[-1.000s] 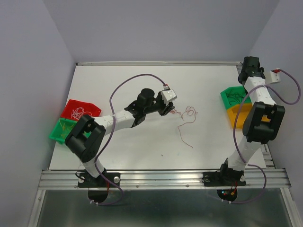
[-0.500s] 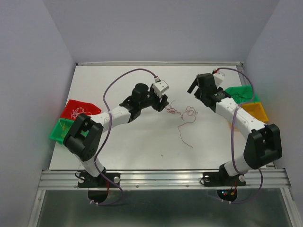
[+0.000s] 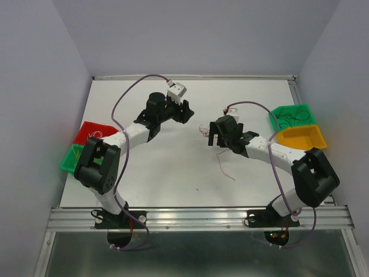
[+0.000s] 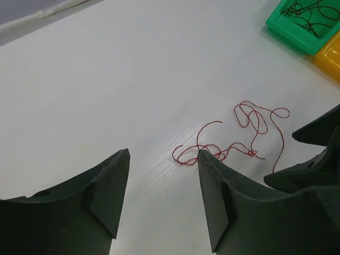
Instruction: Untangle the cables
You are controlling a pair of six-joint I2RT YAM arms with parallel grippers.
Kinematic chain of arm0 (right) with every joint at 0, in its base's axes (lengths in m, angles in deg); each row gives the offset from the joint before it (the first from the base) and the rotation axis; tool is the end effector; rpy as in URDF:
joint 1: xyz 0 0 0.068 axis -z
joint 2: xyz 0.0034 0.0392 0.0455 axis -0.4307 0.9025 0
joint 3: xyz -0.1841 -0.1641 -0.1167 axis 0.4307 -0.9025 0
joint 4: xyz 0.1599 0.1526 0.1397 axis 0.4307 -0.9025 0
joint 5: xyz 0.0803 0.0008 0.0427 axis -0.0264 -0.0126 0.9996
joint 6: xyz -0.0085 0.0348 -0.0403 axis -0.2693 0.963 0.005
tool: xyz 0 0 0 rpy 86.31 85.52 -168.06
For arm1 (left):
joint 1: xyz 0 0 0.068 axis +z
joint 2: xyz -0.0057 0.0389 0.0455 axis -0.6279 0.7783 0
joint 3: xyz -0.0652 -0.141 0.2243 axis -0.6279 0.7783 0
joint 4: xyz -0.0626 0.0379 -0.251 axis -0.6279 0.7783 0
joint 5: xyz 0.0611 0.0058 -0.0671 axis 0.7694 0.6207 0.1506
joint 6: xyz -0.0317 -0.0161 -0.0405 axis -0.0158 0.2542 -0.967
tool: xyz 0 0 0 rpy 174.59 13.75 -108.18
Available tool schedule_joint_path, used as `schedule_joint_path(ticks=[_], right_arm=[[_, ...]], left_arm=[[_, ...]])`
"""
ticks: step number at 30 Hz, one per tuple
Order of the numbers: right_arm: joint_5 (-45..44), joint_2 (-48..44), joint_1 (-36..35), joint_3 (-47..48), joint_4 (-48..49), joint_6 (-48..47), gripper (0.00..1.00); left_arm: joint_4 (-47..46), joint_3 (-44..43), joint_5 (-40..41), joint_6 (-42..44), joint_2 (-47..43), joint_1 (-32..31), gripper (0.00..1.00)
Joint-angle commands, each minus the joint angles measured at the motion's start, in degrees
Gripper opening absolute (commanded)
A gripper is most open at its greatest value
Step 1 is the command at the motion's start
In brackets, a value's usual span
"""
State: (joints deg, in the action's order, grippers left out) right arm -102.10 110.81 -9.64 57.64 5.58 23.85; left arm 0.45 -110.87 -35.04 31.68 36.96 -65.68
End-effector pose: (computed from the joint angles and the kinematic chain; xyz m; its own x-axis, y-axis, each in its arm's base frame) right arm 0.2588 0.1661 0.2151 -0.6690 0.0954 -0.7371 0.0156 0.9933 0.1145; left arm 0.3361 -0.1853 0.2683 -0.1354 0.0506 -0.9895 0.7587 0.6476 -0.0707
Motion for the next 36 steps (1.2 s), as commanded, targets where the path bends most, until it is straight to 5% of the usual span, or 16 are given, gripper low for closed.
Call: schedule_joint_path(ticks=[1, 18, 36], right_arm=[[-4.7, 5.2, -4.1, 5.9, 4.0, -5.0, 1.0], [-26.5, 26.9, -5.4, 23.3, -11.2, 7.2, 1.0], [-39.5, 27.3, -5.0, 20.1, -23.6, 23.5, 1.0]], left_arm=[[-3.0, -1.6, -1.4, -0.9, -0.1, -0.1, 0.65], [-3.4, -0.9, -2.2, 0.1, -0.9, 0.0, 0.65], [-3.6, -1.0, -3.7, 0.4, -0.6, -0.1, 0.65]])
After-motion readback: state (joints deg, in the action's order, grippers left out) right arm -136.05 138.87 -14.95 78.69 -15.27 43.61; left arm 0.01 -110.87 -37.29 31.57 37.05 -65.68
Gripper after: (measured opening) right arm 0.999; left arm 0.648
